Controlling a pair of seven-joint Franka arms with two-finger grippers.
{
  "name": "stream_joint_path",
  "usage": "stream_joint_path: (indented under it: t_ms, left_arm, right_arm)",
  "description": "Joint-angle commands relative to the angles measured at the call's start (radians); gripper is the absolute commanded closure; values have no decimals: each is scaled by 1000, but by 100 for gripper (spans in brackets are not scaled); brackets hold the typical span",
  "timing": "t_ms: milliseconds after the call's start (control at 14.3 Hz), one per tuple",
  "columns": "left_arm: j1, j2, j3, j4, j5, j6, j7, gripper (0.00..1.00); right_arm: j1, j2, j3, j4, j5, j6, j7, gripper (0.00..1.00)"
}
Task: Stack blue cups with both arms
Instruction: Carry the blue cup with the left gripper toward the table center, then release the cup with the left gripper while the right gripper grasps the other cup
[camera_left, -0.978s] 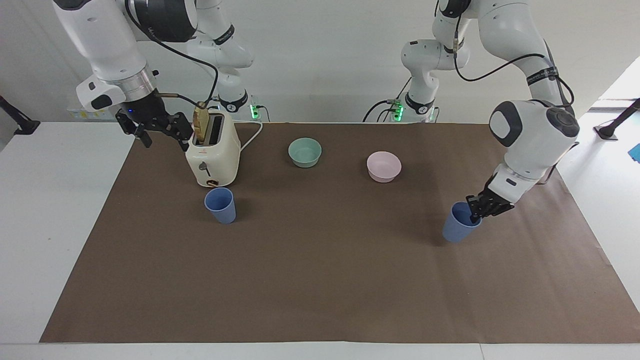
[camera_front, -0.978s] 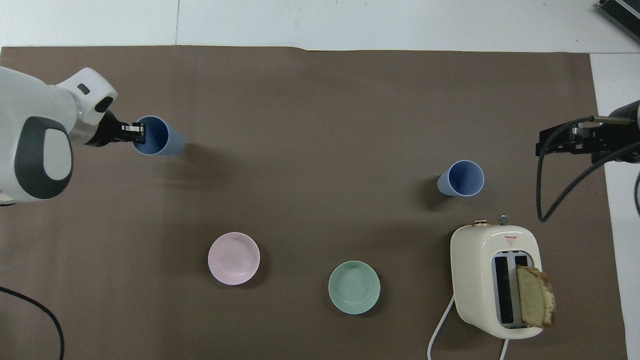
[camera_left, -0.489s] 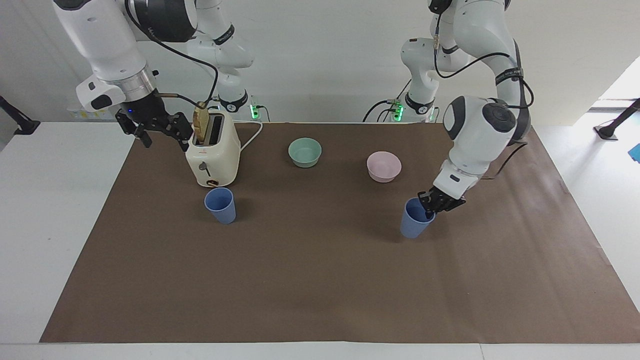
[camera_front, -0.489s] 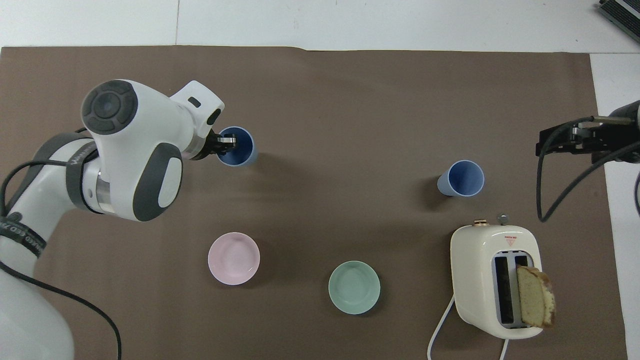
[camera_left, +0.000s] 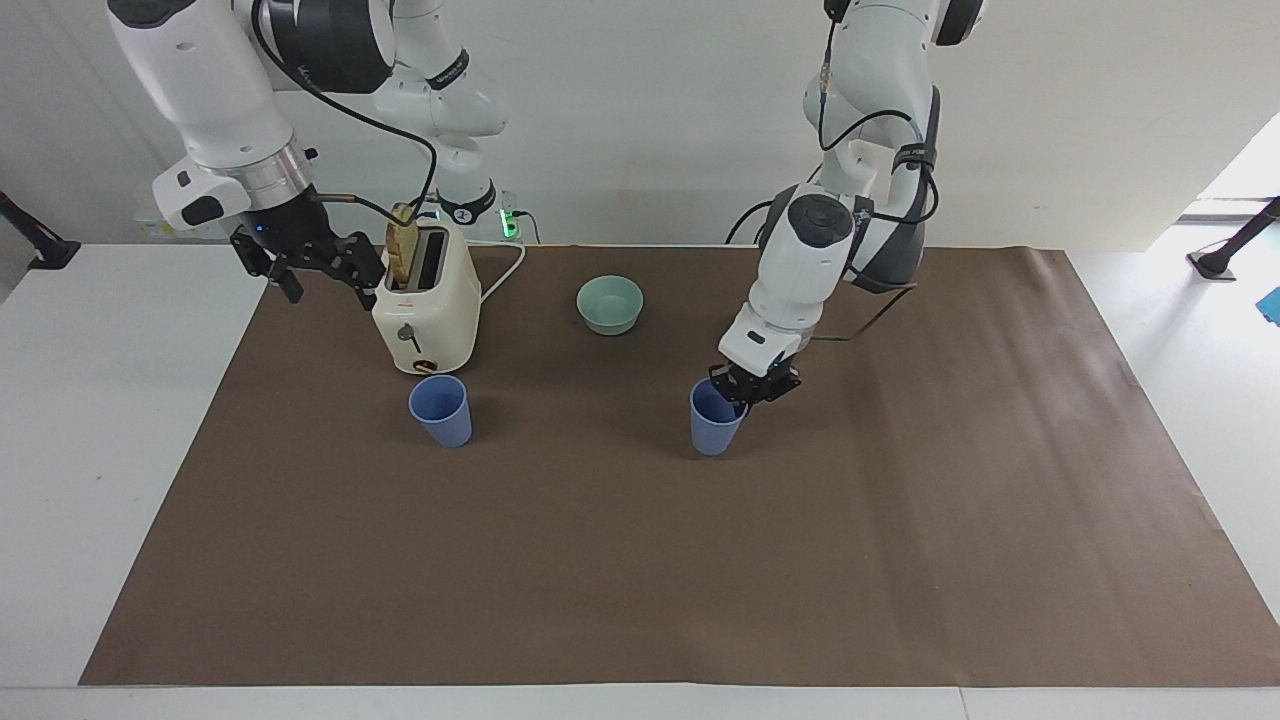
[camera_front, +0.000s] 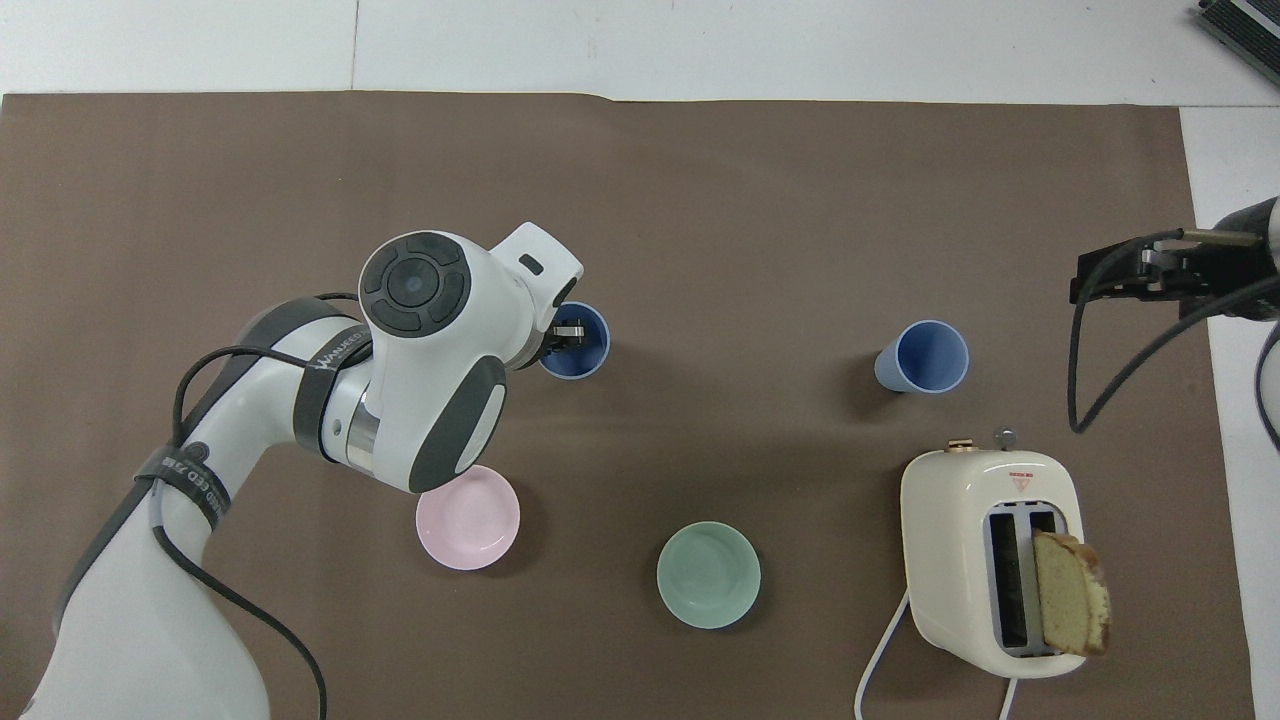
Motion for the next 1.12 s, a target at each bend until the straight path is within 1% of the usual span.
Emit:
stream_joint_path:
  t_ms: [0,140,210,349,419,559,629,768,908,1048]
  left_arm:
    - [-21,-33,14,-54,18,20,-18,94]
    - [-24,-39,14,-65,8,23,-3,55]
    - [-23,-34,14,-55,8,25,-3,41]
    - [-18,-34,16,-54,9,23,5,18]
    - [-16,-34,16,-52,9,20,5,0]
    - [-9,-51,25,-51,18,6,22,0]
    - [3,-71,31,-52,18,-3,57,0]
    - [57,-117,33,-52,20,-55,111,0]
    - [133,-180,31,-52,20,-95,213,0]
    - [204,-229,33,-46,20,-138,328,0]
  right_arm:
    - [-17,-32,7,-44,-7,48,-28,0]
    - [-13,-20,8,-65,-5,92,-25,0]
    - [-5,-15,8,-82,-2,117,-22,0]
    - [4,-15,10,-128,-2,163,-22,0]
    - [7,-14,10,-143,-2,178,-22,0]
    - [12,6,10,-169,-1,186,-25,0]
    - [12,23,10,-180,-1,195,-25,0]
    - [12,46,11,-214,-1,219,-27,0]
    - [26,69,11,-266,-1,285,-16,0]
    - [32,72,11,-312,-1,359,-13,0]
